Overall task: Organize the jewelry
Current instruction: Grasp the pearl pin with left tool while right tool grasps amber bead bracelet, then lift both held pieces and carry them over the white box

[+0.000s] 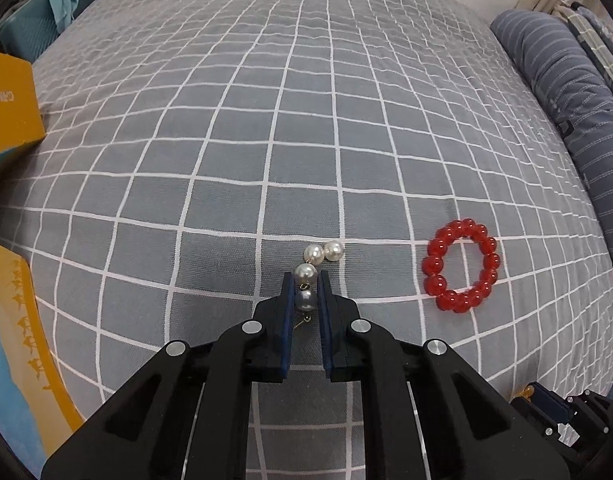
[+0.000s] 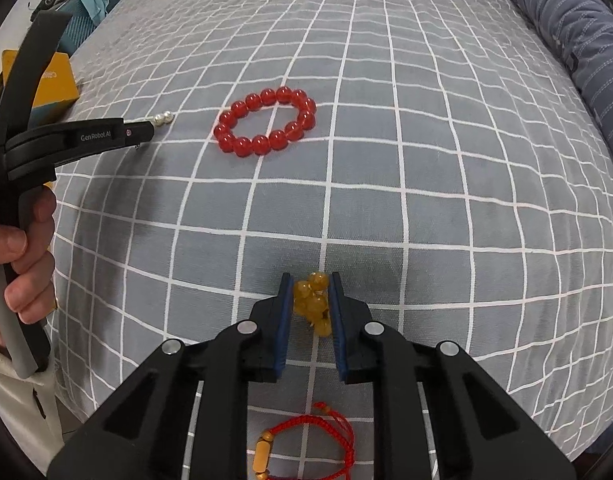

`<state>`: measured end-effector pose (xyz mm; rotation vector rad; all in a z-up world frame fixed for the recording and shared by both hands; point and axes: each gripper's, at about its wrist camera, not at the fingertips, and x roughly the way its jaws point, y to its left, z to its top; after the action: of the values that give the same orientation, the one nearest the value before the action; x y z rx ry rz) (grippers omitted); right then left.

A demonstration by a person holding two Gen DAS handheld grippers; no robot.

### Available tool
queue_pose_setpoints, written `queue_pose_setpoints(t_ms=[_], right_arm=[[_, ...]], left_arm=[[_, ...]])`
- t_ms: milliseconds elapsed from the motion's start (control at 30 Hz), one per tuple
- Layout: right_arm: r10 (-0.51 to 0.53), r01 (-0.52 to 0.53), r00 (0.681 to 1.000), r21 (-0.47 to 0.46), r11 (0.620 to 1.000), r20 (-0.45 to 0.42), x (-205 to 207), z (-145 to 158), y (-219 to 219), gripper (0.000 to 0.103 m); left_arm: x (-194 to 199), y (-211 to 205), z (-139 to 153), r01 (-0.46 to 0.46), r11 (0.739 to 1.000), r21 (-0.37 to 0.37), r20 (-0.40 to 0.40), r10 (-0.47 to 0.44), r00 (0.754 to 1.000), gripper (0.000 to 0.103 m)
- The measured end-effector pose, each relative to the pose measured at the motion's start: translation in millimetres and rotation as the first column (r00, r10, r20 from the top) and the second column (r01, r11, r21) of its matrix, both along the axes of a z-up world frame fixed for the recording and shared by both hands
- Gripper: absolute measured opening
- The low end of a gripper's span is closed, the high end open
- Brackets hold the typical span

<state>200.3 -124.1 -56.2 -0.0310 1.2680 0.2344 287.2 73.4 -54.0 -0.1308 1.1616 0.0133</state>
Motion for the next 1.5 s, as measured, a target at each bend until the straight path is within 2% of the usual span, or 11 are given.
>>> queue_pose_setpoints(t_ms=[500,700,1033,1233,1367,1500], right_arm=[[-0.010,0.008,0.997,0.030,1.000,0.070,-3.7,29.7,3.7,0.017],[-0.033,0.028,0.991,0.035,0.999,0.126,-8.1,40.0,4.4,0.017],[-0.032,0.025,0.984,0.043,0.999,0.174,-5.4,59.2,10.9,0.017],[-0.030,0.021,0.978,0.048,0.999,0.204,-3.7,74.1,19.1,0.017],[-0.026,0.015,0.974,0.048,0.999,0.224,-3.0,82.8,26.2,0.017],[-0.002,-0.008,0.969,0.041,0.999,0.247,-2.6,91.3,38.5,0.017]], left_arm=[[-22.4,-3.9,35.0,0.004,1.000,0.022,0.055,-0.006,0.998,0.010],[-33.1,-2.7,51.4,0.002,1.000,0.025,0.081,-0.005,0.997,0.010],[-65.7,-0.9,94.5,0.021,0.999,0.025,0.154,-0.025,0.988,0.011],[-88.6,3.4,121.9,0.021,0.998,0.054,0.195,-0.031,0.980,0.011],[-101.5,9.6,131.4,0.010,0.996,0.084,0.223,-0.028,0.974,0.011],[-113.5,20.0,138.3,-0.008,0.997,0.081,0.240,-0.012,0.971,0.011]])
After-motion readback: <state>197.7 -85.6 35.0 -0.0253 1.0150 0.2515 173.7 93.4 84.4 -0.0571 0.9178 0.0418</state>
